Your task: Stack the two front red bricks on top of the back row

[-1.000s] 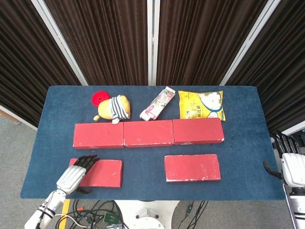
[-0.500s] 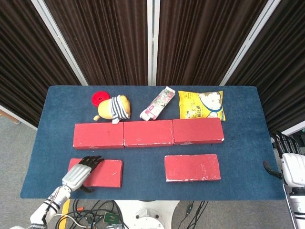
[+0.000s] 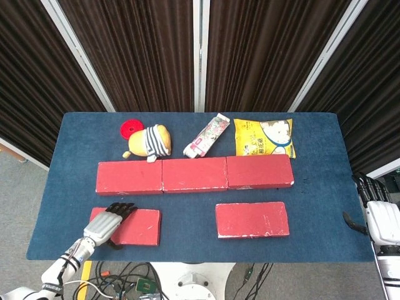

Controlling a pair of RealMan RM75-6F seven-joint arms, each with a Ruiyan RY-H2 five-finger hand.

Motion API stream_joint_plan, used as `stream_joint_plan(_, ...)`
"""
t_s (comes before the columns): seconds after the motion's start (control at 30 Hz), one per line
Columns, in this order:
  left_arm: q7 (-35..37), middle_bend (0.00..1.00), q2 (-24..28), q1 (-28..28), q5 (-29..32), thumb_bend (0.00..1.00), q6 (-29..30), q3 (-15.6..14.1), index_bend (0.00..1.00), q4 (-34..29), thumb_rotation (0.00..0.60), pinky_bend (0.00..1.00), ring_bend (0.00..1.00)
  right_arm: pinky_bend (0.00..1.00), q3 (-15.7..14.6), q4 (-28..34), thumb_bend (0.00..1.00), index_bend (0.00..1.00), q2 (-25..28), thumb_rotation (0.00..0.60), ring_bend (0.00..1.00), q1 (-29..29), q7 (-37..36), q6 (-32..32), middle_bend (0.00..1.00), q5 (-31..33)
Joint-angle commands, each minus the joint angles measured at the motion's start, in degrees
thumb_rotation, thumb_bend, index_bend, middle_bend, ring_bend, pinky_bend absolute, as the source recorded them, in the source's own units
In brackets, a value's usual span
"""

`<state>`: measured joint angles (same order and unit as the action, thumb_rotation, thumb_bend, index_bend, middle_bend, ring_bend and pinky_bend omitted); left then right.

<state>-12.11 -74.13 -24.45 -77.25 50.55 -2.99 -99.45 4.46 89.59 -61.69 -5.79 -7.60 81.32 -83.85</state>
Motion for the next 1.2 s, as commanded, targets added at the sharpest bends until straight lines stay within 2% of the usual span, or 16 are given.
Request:
stream_joint_plan(0.03, 0.0, 0.0, -0.2, -0.3, 0.4, 0.0, -0.1, 0.1, 0.0, 0.1, 0.6, 0.0, 0.0, 0.0, 0.0, -0.2, 0.24, 0.0, 0.0, 0.6, 0.0, 0.0, -0.1, -0.1, 0.0, 0.1)
stream_joint_plan(0.37, 1.1, 0.0, -1.1, -0.8, 0.5, 0.0, 0.5, -0.2, 0.0, 1.3, 0.6, 0.0, 0.0, 0.0, 0.0, -1.1, 0.24, 0.0, -0.4, 0.6, 0.0, 0.0, -0.8, -0.4, 0.0, 0.5)
stream_joint_plan(0.73, 0.5, 0.0, -1.5, -1.1, 0.7, 0.0, 0.8, -1.0, 0.0, 1.8, 0.6, 0.0, 0.09, 0.0, 0.1, -1.6, 0.24, 0.0, -0.7, 0.6, 0.0, 0.0, -1.2, -0.6, 0.0, 0.8)
stream_joint_plan(0.97, -0.2, 0.09, -1.4, -1.4, 1.7, 0.0, 0.8, -1.2, 0.0, 1.4, 0.6, 0.0, 0.15, 0.0, 0.1, -1.8, 0.24, 0.0, -0.7, 0.6, 0.0, 0.1, -1.4, -0.6, 0.0, 0.9)
stream_joint_plan(1.2, 0.0, 0.09, -0.8, -1.4, 1.5, 0.0, 1.6, -1.3, 0.0, 0.5, 0.6, 0.0, 0.15, 0.0, 0.1, -1.9, 0.24, 0.0, -0.8, 0.6, 0.0, 0.0, -1.5, -0.8, 0.0, 1.0)
